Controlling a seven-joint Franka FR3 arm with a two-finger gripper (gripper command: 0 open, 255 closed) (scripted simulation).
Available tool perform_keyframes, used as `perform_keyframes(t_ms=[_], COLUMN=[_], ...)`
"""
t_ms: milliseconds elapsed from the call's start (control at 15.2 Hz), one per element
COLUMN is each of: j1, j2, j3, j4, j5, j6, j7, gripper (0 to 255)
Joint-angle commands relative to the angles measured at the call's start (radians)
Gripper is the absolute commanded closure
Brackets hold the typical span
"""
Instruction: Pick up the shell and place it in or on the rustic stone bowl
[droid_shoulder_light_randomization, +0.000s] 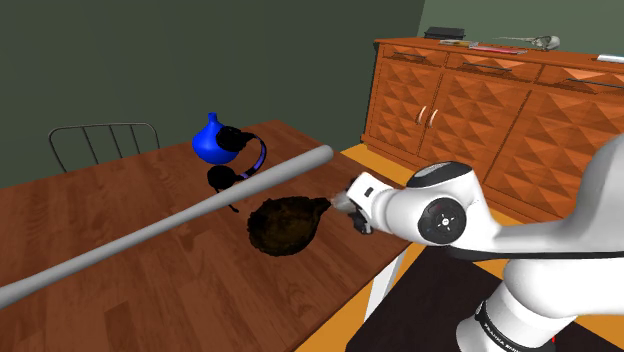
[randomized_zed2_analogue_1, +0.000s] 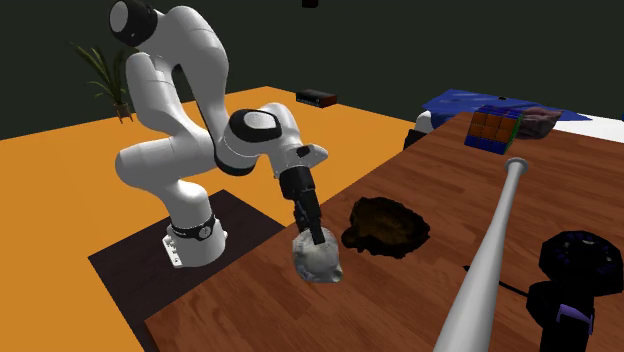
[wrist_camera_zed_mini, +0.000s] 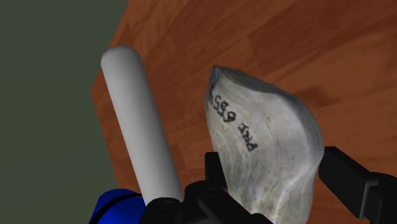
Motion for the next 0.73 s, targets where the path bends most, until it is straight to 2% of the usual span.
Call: perform_keyframes(t_ms=[0, 330, 660], j1=[0.050, 0.157, 0.239], j2=[-0.010, -0.039, -0.071], j3=[-0.053, -0.157, -0.235], j4=[-0.001, 0.007, 0.026], j5=[0.039, 0.125, 0.195], j6=[-0.029, -0.103, -0.174], j7=[-0.063, -0.192, -0.300], gripper=[255, 255, 255])
